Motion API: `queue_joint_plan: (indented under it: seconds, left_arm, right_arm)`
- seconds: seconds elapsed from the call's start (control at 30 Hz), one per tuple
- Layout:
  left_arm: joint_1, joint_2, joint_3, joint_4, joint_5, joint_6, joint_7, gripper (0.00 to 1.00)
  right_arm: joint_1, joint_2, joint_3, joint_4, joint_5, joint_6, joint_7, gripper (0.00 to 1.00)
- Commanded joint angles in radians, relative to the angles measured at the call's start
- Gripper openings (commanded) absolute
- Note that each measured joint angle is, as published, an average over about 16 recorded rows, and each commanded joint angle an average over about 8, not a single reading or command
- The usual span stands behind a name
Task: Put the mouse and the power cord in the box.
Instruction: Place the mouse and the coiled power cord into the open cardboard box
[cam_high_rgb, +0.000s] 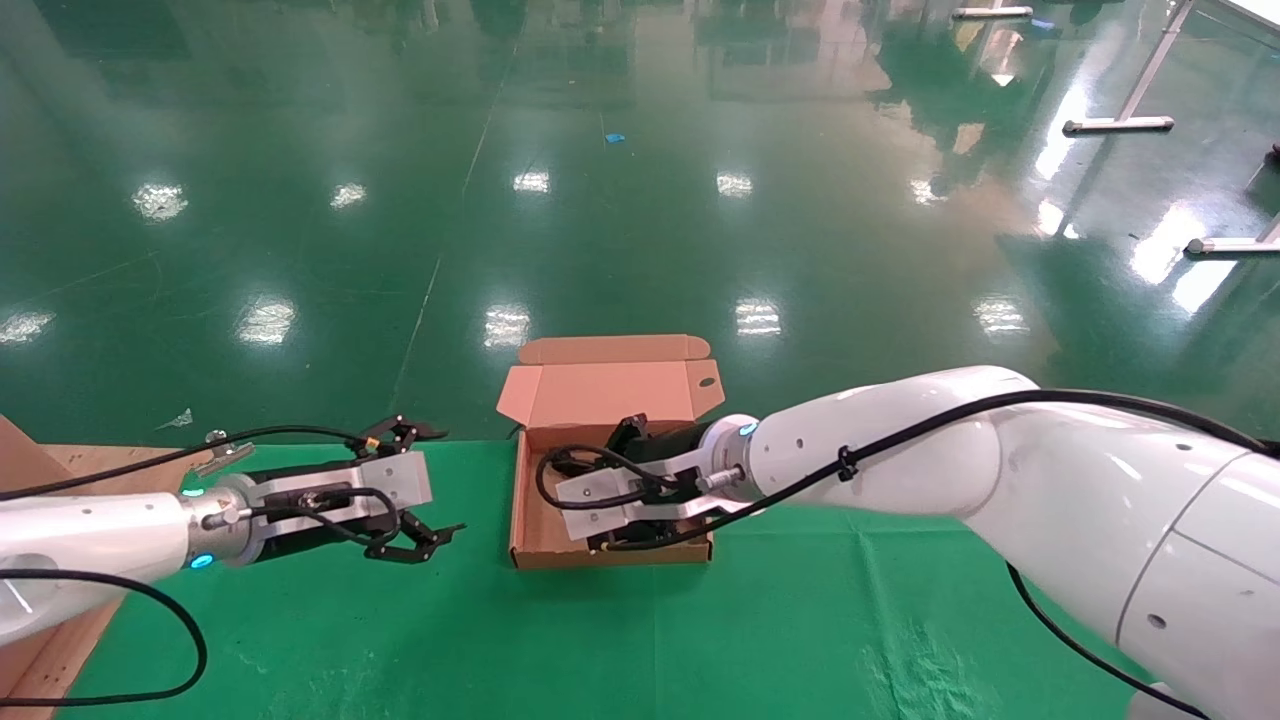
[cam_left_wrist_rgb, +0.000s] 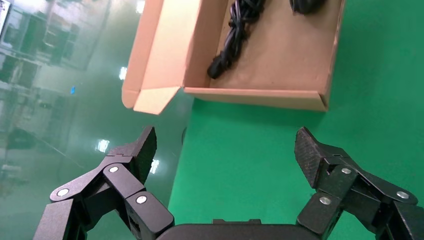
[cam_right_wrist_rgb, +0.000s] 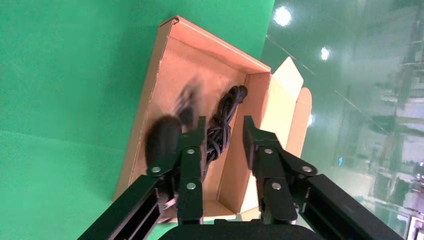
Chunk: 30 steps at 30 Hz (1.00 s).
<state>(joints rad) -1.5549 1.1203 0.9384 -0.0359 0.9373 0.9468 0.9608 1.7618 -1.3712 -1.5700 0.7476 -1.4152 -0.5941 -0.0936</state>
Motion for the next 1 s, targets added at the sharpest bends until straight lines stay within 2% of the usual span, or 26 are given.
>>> queue_joint_plan:
  seconds: [0.03, 0.53, 0.73, 1.0]
  left_arm:
    - [0.003, 0.001, -0.001, 0.009, -0.001, 0.000, 0.004, 1.00]
    - [0.067, 0.017, -0.074, 0.034, -0.097, -0.005, 0.001, 1.00]
    - [0.069, 0.009, -0.081, 0.013, -0.101, 0.006, -0.017, 1.00]
    - [0.115, -0.048, -0.145, -0.126, -0.113, 0.064, -0.141, 1.00]
  right_arm:
    - [0.000, 0.000, 0.000, 0.001, -0.001, 0.002, 0.001, 1.00]
    - [-0.001, 0.000, -0.002, 0.002, -0.005, 0.005, 0.004, 1.00]
    - [-0.005, 0.013, 0.006, 0.013, 0.001, 0.001, 0.005, 1.00]
    - [-0.073, 0.080, 0.134, 0.058, 0.068, -0.090, 0.034, 1.00]
